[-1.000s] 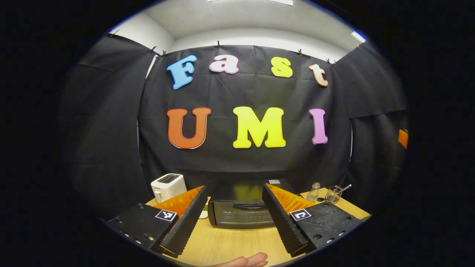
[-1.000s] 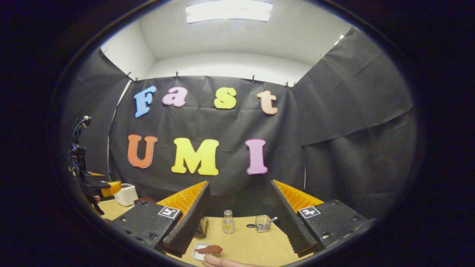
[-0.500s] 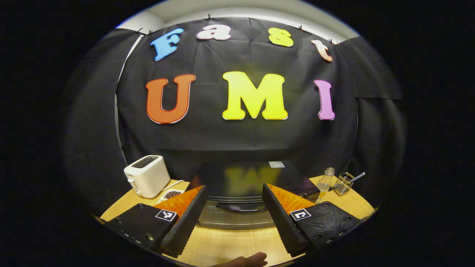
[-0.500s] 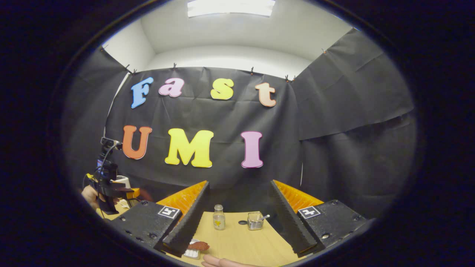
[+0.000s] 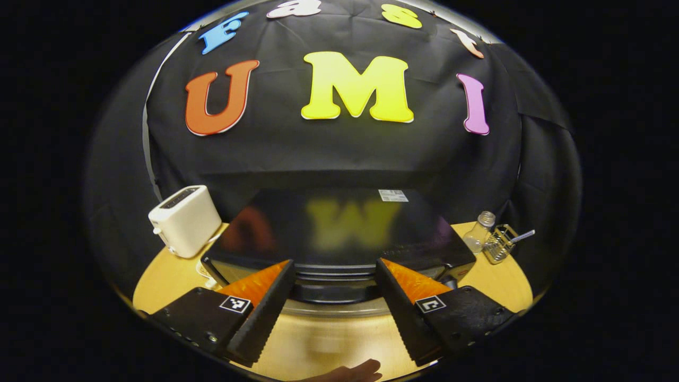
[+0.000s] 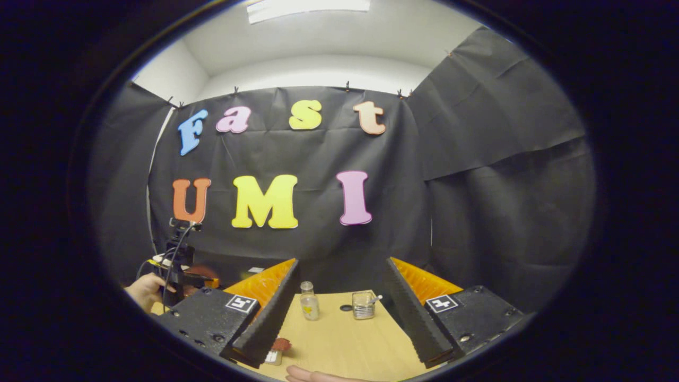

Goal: Open the electric oven with the left hand, put the food in, and close the electric oven.

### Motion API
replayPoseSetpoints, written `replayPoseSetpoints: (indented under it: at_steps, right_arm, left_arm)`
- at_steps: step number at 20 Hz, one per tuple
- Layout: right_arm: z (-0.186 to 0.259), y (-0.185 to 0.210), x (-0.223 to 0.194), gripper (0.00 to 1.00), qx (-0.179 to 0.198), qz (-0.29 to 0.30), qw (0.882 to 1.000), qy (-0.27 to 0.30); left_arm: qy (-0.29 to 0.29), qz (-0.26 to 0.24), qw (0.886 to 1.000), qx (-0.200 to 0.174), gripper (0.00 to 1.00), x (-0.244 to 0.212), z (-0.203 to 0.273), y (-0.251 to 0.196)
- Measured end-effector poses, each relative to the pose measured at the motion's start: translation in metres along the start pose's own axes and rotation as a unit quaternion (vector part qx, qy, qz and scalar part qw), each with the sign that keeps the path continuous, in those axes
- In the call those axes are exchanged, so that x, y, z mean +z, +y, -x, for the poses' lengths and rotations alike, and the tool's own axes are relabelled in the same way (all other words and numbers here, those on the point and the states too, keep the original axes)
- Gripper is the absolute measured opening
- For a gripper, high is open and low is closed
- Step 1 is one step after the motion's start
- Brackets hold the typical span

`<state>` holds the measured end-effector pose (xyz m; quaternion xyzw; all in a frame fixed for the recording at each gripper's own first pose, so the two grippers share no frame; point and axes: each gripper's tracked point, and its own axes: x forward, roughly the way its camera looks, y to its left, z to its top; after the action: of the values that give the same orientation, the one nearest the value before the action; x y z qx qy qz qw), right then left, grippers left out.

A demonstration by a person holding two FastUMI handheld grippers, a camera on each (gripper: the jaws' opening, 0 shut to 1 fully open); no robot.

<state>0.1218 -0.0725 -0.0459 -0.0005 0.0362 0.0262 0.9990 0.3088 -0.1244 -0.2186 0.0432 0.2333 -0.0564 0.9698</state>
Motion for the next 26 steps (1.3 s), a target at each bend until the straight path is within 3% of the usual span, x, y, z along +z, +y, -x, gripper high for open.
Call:
replayPoseSetpoints:
  at_steps: [4, 9, 14, 26]
  right_arm:
    - [0.000, -0.026, -0.008, 1.00, -0.028, 0.024, 0.999, 0.013]
    - [0.004, -0.016, -0.009, 1.00, -0.005, -0.011, 1.000, 0.028]
    - [0.013, -0.011, 0.000, 0.99, -0.005, -0.002, 1.000, 0.015]
    - [0.028, 0.009, 0.002, 1.00, 0.007, -0.006, 1.000, 0.000]
  left_arm:
    - [0.006, 0.005, 1.000, -0.015, 0.93, -0.001, -0.001, -0.004]
    - [0.003, -0.005, 1.000, -0.013, 0.95, -0.010, 0.016, -0.004]
    - [-0.009, 0.001, 1.000, -0.026, 0.95, -0.029, 0.039, -0.005]
    - [0.033, 0.000, 0.999, -0.028, 0.95, -0.129, 0.096, -0.008]
